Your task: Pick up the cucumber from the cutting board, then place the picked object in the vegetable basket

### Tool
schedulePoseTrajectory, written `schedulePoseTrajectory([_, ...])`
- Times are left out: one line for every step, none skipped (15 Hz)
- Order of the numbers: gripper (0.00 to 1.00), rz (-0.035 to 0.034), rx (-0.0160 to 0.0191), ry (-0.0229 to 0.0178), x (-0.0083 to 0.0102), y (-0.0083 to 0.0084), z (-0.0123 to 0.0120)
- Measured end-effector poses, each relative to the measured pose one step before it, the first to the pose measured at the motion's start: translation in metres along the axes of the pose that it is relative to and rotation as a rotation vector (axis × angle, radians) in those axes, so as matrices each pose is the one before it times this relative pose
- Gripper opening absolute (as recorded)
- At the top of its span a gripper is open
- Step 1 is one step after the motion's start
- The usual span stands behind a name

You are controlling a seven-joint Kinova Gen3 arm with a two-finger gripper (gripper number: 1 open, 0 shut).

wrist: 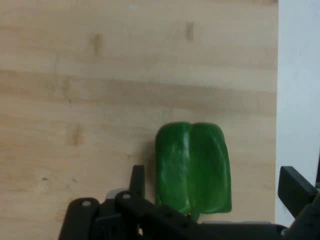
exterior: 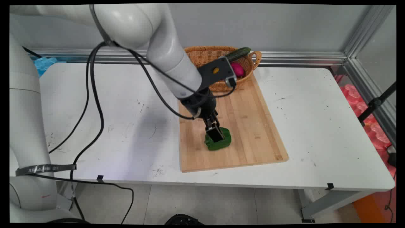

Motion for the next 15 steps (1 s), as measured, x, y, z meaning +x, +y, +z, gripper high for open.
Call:
schedulePoseTrajectory([1.00,0.00117,0.00574,-0.00318,-0.00273,0.00212,0.00461])
schedulePoseTrajectory([1.00,0.00080,0.00417,-0.00206,-0.00169,0.00128,0.00327])
schedulePoseTrajectory([1.00,0.00046,0.00695,-0.00183,-0.00203,0.00145,0.00467])
schedulePoseTrajectory([1.00,0.00004,0.00482,-0.00135,-0.00127,0.00076,0.00325])
schedulePoseTrajectory([1.00,-0.00015,0.00746,-0.00136,-0.00161,0.00085,0.00487])
schedulePoseTrajectory([1.00,-0.00068,0.00872,-0.00118,-0.00158,0.00076,0.00554])
schedulePoseTrajectory([1.00,-0.00118,0.00682,-0.00064,-0.00132,0.00081,0.00556])
schedulePoseTrajectory([1.00,-0.00127,0.00532,0.00009,-0.00101,0.00077,0.00451])
schedulePoseTrajectory([1.00,-0.00127,0.00298,-0.00027,-0.00064,0.00053,0.00299])
schedulePoseTrajectory([1.00,-0.00198,0.00427,0.00006,-0.00076,0.00078,0.00429])
schedulePoseTrajectory([1.00,-0.00271,0.00426,0.00062,-0.00075,0.00085,0.00467])
schedulePoseTrajectory([1.00,-0.00255,0.00348,0.00109,-0.00055,0.00100,0.00430])
schedulePoseTrajectory([0.00,-0.00233,0.00267,0.00147,-0.00029,0.00073,0.00340])
schedulePoseTrajectory([0.00,-0.00269,0.00285,0.00257,-0.00013,0.00068,0.00342])
schedulePoseTrajectory([0.00,-0.00237,0.00355,0.00347,0.00047,0.00015,0.00260])
